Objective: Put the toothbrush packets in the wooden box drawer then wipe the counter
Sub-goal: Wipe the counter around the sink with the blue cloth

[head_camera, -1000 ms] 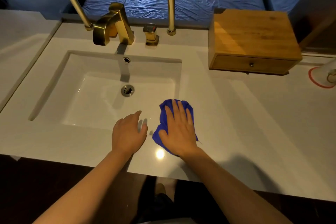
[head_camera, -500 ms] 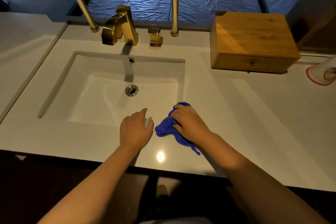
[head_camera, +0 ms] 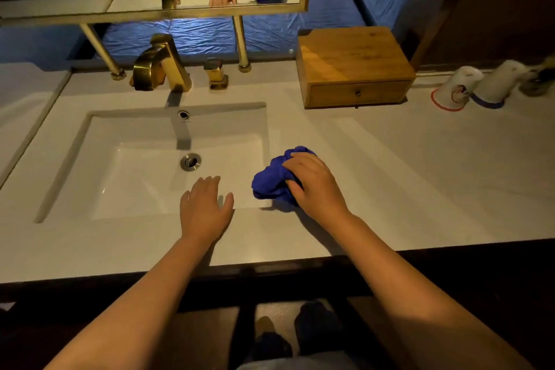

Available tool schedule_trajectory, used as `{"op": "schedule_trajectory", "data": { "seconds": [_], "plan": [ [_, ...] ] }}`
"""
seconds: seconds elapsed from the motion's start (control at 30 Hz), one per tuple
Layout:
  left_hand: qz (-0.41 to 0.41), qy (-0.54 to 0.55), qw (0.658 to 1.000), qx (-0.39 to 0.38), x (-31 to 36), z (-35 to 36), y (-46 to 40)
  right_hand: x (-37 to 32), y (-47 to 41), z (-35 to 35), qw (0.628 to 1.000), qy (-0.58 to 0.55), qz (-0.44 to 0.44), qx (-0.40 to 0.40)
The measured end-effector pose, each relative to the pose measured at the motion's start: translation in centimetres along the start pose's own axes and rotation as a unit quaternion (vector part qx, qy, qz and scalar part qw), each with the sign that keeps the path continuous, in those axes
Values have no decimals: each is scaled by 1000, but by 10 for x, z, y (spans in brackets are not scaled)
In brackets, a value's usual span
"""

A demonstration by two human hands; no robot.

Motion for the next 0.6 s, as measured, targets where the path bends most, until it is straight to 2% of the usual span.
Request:
{"op": "schedule_trajectory", "data": {
  "seconds": [0.2, 0.4, 0.6],
  "plan": [
    [-11, -17, 999, 27, 28, -4, 13, 35, 37, -40, 999, 7, 17, 28],
    [-2, 9, 999, 50, 105, 15, 26, 84, 63, -95, 998, -21, 20, 59],
    [-13, -10, 999, 29, 190, 65, 34, 146, 99, -162, 997, -29, 8, 69]
  ]
}}
Point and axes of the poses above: each hand's wrist, its own y-axis away from the middle knuckle, its own z-axis out of the palm, x = y × z, the point moved 10 cm from there along -y, towards the middle knuckle, and after that the axes turned 10 degrees about -x, right-handed, at the moved point
